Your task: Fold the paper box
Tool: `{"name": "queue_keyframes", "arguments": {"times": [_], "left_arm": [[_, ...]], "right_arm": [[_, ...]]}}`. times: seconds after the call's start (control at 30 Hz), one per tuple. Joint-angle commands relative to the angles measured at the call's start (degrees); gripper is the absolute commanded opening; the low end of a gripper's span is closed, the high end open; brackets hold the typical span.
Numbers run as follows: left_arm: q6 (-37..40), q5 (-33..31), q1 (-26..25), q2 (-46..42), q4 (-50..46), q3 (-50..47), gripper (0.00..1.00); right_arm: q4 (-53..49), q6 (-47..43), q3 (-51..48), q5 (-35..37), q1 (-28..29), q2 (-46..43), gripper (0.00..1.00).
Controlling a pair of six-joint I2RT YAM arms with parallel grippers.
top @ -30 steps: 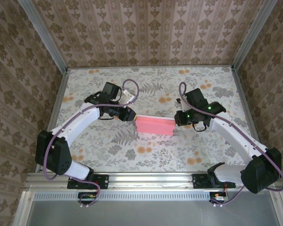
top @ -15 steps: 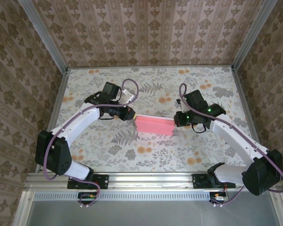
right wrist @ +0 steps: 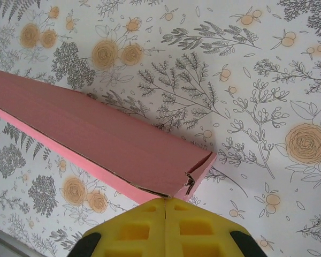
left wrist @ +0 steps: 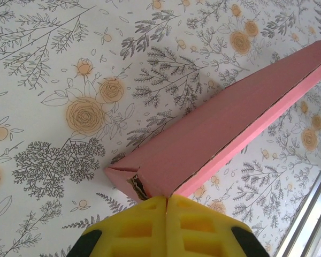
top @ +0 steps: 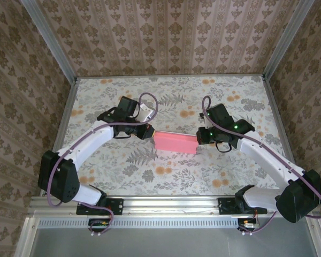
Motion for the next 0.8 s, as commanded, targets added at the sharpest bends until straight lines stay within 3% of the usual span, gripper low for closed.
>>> {"name": "queue_keyframes", "arguments": {"times": [0.0,0.77], "left_arm": [[-0.1,-0.6,-1.0,-1.2,-0.7,-1.5,0.00],[-1.5,-2.2,-3.3,-2.5,0.0,-3.6,0.00]], "right_arm": [[1.3,3.1,-1.3,1.1,0.6,-1.6,0.00],[3.8,7.7,-6.4,2.5,0.9,-3.4,0.00]]}}
